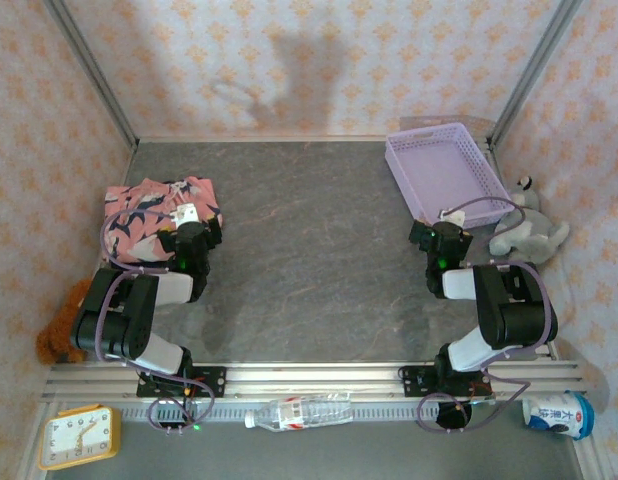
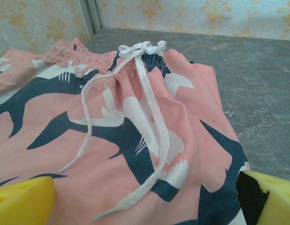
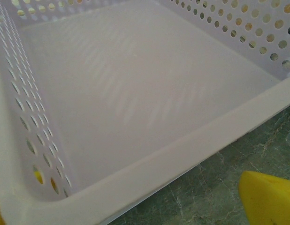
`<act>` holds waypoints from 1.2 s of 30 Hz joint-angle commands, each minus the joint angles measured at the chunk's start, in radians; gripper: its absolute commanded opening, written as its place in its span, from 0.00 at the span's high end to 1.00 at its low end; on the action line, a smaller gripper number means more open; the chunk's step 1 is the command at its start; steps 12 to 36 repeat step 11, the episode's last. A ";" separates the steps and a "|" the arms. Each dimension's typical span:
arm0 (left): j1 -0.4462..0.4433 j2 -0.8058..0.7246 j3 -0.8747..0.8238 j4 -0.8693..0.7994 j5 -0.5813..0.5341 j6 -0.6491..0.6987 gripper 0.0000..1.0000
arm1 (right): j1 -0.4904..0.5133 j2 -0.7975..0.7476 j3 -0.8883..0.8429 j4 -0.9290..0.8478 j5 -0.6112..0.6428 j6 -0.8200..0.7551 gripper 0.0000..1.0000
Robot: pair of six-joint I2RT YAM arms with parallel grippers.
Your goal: Fold and stack the mixed laundry pile
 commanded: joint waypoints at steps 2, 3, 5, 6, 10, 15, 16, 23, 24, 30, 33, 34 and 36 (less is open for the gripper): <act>-0.004 0.000 0.014 -0.016 -0.005 0.016 0.00 | -0.008 -0.011 0.006 0.057 0.025 0.015 0.01; -0.005 0.000 0.014 -0.016 -0.005 0.016 0.00 | -0.008 -0.011 0.007 0.057 0.024 0.016 0.01; -0.004 0.000 0.015 -0.015 -0.005 0.016 0.00 | -0.009 -0.008 0.013 0.048 0.025 0.017 0.01; -0.004 0.000 0.014 -0.016 -0.004 0.016 0.00 | -0.008 -0.008 0.013 0.048 0.024 0.016 0.01; -0.005 0.000 0.014 -0.016 -0.005 0.017 0.00 | -0.009 -0.011 0.007 0.054 0.023 0.014 0.01; -0.004 0.002 0.014 -0.016 -0.005 0.016 0.00 | -0.008 -0.012 0.007 0.055 0.022 0.014 0.01; -0.004 0.002 0.014 -0.016 -0.005 0.016 0.00 | -0.008 -0.012 0.007 0.055 0.022 0.014 0.01; -0.004 0.002 0.014 -0.016 -0.005 0.016 0.00 | -0.008 -0.012 0.007 0.055 0.022 0.014 0.01; -0.004 0.002 0.014 -0.016 -0.005 0.016 0.00 | -0.008 -0.012 0.007 0.055 0.022 0.014 0.01; -0.004 0.002 0.014 -0.016 -0.005 0.016 0.00 | -0.008 -0.012 0.007 0.055 0.022 0.014 0.01; -0.004 0.002 0.014 -0.016 -0.005 0.016 0.00 | -0.008 -0.012 0.007 0.055 0.022 0.014 0.01; -0.004 0.002 0.014 -0.016 -0.005 0.016 0.00 | -0.008 -0.012 0.007 0.055 0.022 0.014 0.01; -0.004 0.002 0.014 -0.016 -0.005 0.016 0.00 | -0.008 -0.012 0.007 0.055 0.022 0.014 0.01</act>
